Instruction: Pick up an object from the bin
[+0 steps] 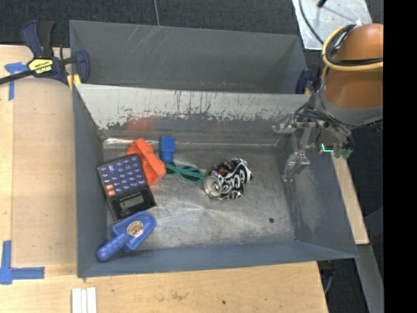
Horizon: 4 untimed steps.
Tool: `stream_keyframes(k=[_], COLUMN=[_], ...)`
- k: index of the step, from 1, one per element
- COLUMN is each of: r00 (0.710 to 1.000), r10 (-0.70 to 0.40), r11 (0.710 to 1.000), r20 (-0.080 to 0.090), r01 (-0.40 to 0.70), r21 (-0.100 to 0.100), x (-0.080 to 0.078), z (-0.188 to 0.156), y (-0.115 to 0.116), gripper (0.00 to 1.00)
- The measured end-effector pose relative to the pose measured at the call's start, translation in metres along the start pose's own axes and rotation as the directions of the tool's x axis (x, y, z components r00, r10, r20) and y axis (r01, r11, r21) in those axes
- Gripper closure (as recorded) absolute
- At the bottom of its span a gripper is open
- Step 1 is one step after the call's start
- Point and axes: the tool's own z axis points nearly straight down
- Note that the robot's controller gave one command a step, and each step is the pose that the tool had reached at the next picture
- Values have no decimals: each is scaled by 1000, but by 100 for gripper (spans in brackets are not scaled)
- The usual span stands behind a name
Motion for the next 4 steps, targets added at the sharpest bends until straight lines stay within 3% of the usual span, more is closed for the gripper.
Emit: stream_keyframes(k=[2,3,4], r00=[1000,999,990], r10=[-20,-37,-140], r11=[1000,999,990], r20=[20,5,8], r01=[20,37,140], r21=[5,0,2], x=[-7,-9,-1], z=[11,48,72], y=[7,61,61], gripper=[0,0,0])
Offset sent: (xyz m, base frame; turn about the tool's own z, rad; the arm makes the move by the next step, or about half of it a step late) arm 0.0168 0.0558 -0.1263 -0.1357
